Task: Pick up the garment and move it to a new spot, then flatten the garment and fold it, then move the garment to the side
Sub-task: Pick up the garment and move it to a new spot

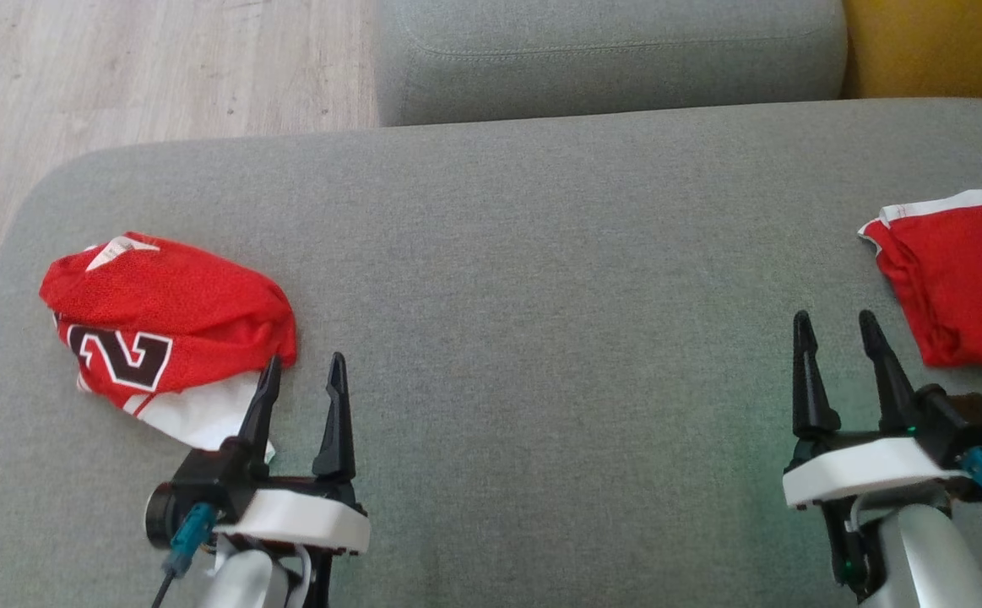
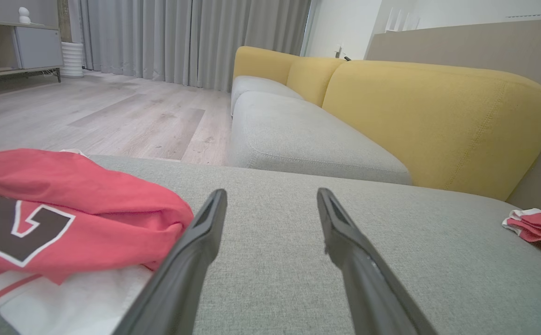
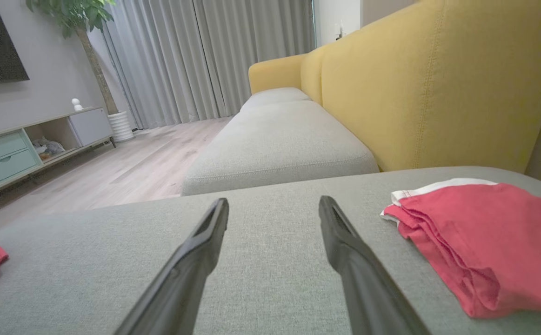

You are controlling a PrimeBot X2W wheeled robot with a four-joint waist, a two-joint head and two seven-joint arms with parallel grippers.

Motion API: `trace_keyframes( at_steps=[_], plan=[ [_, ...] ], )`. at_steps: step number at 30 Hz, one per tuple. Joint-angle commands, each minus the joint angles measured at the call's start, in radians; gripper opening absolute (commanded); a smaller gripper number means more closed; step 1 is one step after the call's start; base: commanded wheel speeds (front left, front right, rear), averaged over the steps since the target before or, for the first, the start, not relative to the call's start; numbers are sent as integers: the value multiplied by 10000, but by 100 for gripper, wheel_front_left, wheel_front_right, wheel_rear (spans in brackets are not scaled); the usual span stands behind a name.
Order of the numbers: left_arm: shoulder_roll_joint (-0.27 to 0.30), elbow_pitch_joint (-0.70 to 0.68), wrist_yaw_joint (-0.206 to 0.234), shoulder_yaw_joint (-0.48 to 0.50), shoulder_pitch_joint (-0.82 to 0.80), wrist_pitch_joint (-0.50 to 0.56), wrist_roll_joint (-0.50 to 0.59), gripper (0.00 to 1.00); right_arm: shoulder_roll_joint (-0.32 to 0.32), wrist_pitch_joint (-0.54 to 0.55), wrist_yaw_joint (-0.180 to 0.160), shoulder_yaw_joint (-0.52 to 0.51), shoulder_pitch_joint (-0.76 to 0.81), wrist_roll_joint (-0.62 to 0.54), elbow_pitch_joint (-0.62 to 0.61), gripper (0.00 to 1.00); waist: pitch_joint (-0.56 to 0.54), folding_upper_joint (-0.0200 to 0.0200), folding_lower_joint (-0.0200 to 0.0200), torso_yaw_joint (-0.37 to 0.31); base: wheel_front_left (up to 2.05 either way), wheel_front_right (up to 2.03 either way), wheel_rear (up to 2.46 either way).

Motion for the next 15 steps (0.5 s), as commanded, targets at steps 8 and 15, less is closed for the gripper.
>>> trace_keyframes(
  at_steps=[8,15],
  plan=[
    [49,-257,42,216,-105,-95,-89,100,-21,-116,65,178,-91,-100,-644,100,-17,0,0,-8,0,0,0],
    [49,-210,21,198,-137,-95,-49,100,-21,-117,65,309,-20,-53,-618,100,-44,0,0,146,0,0,0]
  ],
)
